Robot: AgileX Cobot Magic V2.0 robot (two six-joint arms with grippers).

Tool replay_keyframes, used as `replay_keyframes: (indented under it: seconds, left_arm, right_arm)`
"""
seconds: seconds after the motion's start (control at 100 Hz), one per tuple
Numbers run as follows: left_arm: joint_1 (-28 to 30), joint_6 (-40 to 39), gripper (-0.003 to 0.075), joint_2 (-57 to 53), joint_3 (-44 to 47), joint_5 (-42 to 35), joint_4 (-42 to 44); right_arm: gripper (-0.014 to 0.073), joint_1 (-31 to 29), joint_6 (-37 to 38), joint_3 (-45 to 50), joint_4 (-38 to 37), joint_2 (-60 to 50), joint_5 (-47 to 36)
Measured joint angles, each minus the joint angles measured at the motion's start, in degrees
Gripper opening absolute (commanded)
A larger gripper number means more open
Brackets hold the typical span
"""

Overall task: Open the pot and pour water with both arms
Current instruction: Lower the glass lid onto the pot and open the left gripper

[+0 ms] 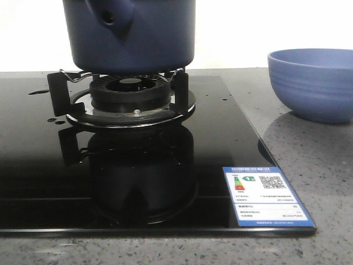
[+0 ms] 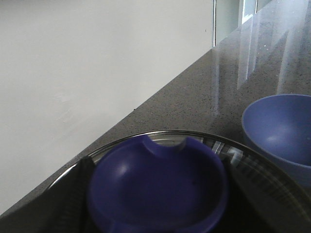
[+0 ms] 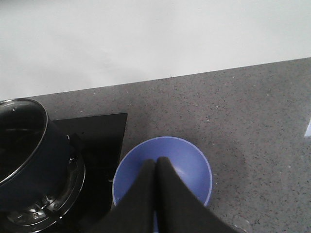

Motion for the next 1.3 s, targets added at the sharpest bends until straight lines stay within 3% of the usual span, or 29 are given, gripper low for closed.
replay_keyframes:
  seconds: [0.23,0.45,0.7,0.79,1.0,1.24,1.3]
  left_arm:
    - [0.0,-0.6,0.0286,0.0,0.0,-0.6,0.7]
    - [0.0,-0.6,0.0554,0.0,-0.1,-1.0,-0.1]
    - [0.1,-0.7,0.0552,-3.6,-0.1,-1.9,-4.0]
    - [0.6,-1.9,0.0505,-6.6,-0.1,-1.9,-4.2]
    - [2.5,-9.6,0.0284,-17.0,1.7,-8.0,-4.0]
    - [3.2,-11.2,-0.0011,-38.3,16.0,-15.9,-4.4]
    - [3.2,-11.2,-0.0020,-44.1,20.1,-16.9,-4.4]
  right_arm:
    - [-0.0065,0.0,-0.1,0.0,0.2,0.0,0.2]
    - [-0.0064,0.0,-0.1,0.0,0.6,0.0,0.2]
    - [-0.0064,0.0,-3.5,0.2,0.8,0.0,-2.2]
    - [-0.0064,0.0,-4.2,1.7,0.8,-0.8,-4.4]
    - [-0.0064,0.1,-6.4,11.6,0.8,-6.6,-10.7]
    - [-0.0065,4.8,-13.3,29.6,0.8,-19.0,-23.7]
    - [-0.0065,6.0,-14.0,33.1,0.8,-22.1,-25.8]
